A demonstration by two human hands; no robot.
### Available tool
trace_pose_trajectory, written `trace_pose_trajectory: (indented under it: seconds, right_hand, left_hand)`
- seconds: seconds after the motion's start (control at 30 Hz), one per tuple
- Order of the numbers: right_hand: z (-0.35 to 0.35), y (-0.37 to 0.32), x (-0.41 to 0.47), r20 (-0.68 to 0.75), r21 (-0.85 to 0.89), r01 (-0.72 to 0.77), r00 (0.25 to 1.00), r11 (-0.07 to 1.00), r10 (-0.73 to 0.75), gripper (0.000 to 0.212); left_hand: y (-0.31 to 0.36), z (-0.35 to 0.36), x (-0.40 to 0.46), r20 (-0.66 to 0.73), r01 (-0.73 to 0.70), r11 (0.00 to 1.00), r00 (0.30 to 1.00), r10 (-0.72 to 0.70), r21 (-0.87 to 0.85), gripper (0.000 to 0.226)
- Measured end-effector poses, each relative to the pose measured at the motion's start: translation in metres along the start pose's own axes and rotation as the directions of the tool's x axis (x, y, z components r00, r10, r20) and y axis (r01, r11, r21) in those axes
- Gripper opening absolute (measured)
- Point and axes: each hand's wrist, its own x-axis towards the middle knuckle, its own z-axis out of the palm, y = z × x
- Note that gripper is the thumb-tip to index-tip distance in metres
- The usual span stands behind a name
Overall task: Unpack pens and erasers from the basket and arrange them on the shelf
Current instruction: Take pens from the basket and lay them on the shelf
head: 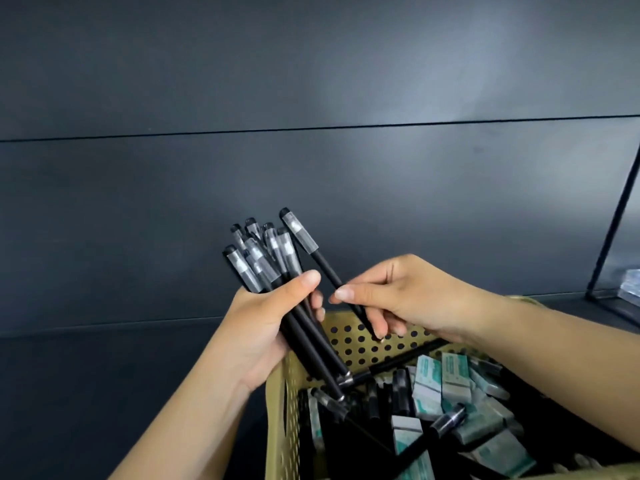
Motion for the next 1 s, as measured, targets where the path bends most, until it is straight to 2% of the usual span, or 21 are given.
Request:
trace_pose_trajectory:
  seconds: [0.03,0.13,0.17,0.33,0.47,0.6,0.73,0.9,1.0]
  right_hand:
    - [0.004,-0.001,0.0,0.016,-0.041,0.017,1.0,0.999,-0.017,0.015]
    - [0.01,-0.001,0.001,0.02,-0.186,0.093,0.996,0.978,-0.091,0.043]
    - [0.011,-0.002,0.001,0.018,-0.22,0.105,0.994,0.97,-0.103,0.045]
    - [0.016,0.001,0.001,0.066,-0.369,0.127,0.992,0.921,-0.111,0.043]
    - [0.017,0.003,0.004,0.069,-0.464,0.151,0.989,0.873,-0.134,0.044]
    - [0.016,0.003,0.003,0.098,-0.533,0.2,0.98,0.822,-0.175,0.043]
    - [0.015,0.007,0.005,0.117,-0.553,0.241,0.97,0.798,-0.212,0.041]
    - [0.006,0.005,-0.001,0.188,-0.498,0.182,0.977,0.848,-0.1,0.026]
    - [-0.016,0.008,-0.005,0.309,-0.46,0.083,0.948,0.884,0.071,0.035]
  left_hand:
    - [-0.001,0.0,0.0,-0.033,-0.014,1.0,0.999,0.015,0.017,0.019]
    - [-0.001,0.003,-0.002,-0.096,-0.053,0.997,0.994,0.058,0.062,0.021]
    - [-0.001,0.003,-0.001,-0.091,-0.068,0.995,0.993,0.075,0.074,0.021]
    - [0.0,0.003,-0.001,-0.069,-0.065,0.995,0.995,0.071,0.081,0.025]
    - [-0.001,0.003,-0.002,-0.009,-0.056,0.996,0.998,0.057,0.071,0.036]
    - [-0.001,0.003,-0.003,0.051,-0.053,0.993,0.998,0.048,0.105,0.025]
    - [-0.002,0.004,-0.003,0.018,-0.094,0.986,0.996,0.093,0.139,0.018]
    - [-0.003,0.001,-0.003,0.015,-0.077,0.991,0.997,0.076,0.106,0.018]
    - [-0.004,-0.002,-0.002,0.102,-0.103,0.985,0.991,0.089,0.142,0.014]
